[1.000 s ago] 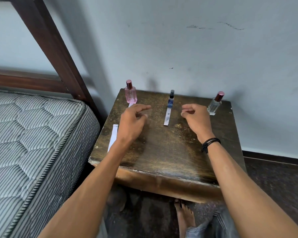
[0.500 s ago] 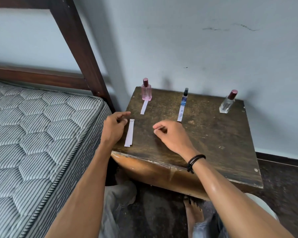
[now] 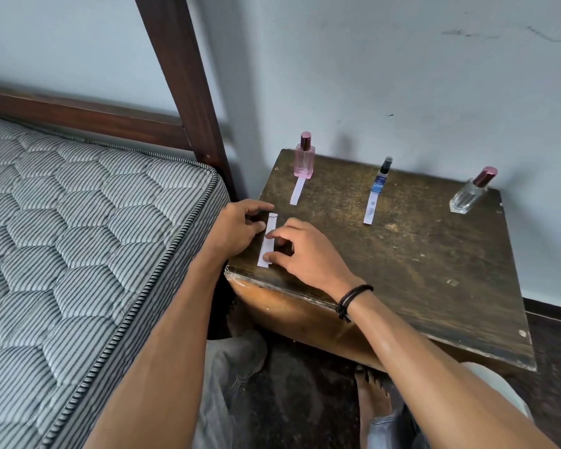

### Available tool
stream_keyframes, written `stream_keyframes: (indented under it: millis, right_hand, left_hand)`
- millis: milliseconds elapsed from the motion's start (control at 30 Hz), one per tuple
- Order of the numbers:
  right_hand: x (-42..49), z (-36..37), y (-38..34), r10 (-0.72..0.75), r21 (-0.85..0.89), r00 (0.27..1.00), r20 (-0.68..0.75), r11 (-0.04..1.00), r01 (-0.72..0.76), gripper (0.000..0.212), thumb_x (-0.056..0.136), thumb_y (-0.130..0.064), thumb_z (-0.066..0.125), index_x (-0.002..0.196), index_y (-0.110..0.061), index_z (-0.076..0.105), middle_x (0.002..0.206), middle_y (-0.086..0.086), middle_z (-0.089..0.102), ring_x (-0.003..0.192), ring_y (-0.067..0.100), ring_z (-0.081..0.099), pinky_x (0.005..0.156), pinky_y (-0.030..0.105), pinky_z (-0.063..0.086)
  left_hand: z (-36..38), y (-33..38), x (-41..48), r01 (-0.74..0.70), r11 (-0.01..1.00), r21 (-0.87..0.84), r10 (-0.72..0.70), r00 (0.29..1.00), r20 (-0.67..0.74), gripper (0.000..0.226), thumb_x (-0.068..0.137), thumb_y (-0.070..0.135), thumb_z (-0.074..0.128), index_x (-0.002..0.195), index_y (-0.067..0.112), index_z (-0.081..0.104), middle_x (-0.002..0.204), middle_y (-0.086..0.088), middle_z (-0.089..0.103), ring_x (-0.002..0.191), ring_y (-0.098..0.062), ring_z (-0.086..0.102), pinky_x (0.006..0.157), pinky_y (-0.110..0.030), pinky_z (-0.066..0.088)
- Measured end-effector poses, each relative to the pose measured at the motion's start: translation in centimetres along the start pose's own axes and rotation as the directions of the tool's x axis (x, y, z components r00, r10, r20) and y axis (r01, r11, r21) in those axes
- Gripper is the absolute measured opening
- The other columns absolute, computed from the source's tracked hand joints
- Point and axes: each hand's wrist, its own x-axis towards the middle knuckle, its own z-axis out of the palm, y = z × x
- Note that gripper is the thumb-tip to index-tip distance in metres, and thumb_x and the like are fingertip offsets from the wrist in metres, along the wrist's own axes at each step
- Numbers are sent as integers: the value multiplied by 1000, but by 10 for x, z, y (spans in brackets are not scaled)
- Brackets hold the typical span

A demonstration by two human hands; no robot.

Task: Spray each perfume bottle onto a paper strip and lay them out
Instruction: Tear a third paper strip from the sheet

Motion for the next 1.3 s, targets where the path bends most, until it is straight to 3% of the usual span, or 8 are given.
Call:
stream_keyframes:
  millis: [167, 267, 567, 667, 767, 867, 1000, 1300]
  right_hand:
    - [4, 4, 0, 7, -47, 1000, 7, 999, -7, 39, 86, -42, 78, 120, -23, 72, 101, -10, 53, 97, 14, 53, 83, 36, 49]
    - [6, 5, 0, 20, -18, 1000, -11, 1000, -20, 34, 86, -42, 78, 115, -26, 74, 99, -10, 54, 95, 13, 55, 80, 35, 50]
    - [7, 5, 4, 55, 90, 995, -78, 995, -48, 21, 95, -33, 71, 113, -25, 77, 94, -7, 60, 79, 9, 54, 72, 31, 47]
    - [8, 1, 7, 103, 176, 989, -108, 981, -83, 18, 93, -31, 73, 110, -25, 78, 91, -7, 66, 76, 10, 60, 74, 32, 50]
    - [8, -2, 10, 174, 292, 978, -111, 947, -136, 17, 92, -24, 75, 109, -23, 79, 93, -10, 71, 84, 4, 65, 79, 18, 50]
    - [9, -7, 12, 213, 379, 972, -94, 911, -163, 21, 90, -16, 77, 110, -20, 78, 91, -10, 72, 79, -5, 64, 73, 6, 46]
    - [9, -12, 14, 254, 468, 966, -51, 861, -201, 25, 87, -11, 79, 111, -20, 77, 87, -3, 75, 70, -4, 64, 68, 16, 50]
    - [6, -21, 14, 306, 490, 951, 44, 823, -288, 24, 89, -10, 77, 113, -14, 74, 81, 4, 77, 63, -1, 64, 57, 15, 48]
  left_hand:
    - [3, -6, 2, -48, 996, 69, 46, 999, 26, 41, 84, 7, 76, 120, 26, 72, 121, 8, 70, 118, -16, 58, 96, -27, 50]
    - [2, -7, 3, -50, 996, 78, 48, 998, 27, 41, 83, 8, 76, 119, 27, 72, 119, 8, 70, 117, -16, 58, 98, -33, 51]
    - [3, -7, 6, -80, 992, 98, 77, 996, 34, 40, 82, 5, 76, 117, 24, 73, 117, 6, 68, 113, -18, 59, 94, -33, 52]
    - [4, -6, 8, -81, 990, 118, 77, 996, 42, 35, 84, 9, 77, 116, 24, 74, 116, 4, 64, 111, -19, 59, 84, -23, 49]
    - [5, -4, 9, -76, 989, 130, 72, 997, 39, 33, 85, 8, 76, 116, 20, 74, 116, 3, 62, 111, -18, 58, 79, -13, 42]
    - [5, -2, 8, -69, 987, 145, 64, 997, 43, 32, 86, 8, 76, 117, 18, 74, 116, 2, 60, 111, -18, 57, 78, -13, 41]
    - [4, -1, 9, -66, 987, 144, 60, 997, 43, 32, 86, 10, 77, 117, 16, 74, 116, 1, 60, 110, -18, 57, 76, -10, 40]
    - [4, 0, 8, -41, 990, 132, 35, 998, 44, 39, 85, 9, 77, 122, 21, 72, 118, 2, 62, 112, -19, 57, 83, -22, 45]
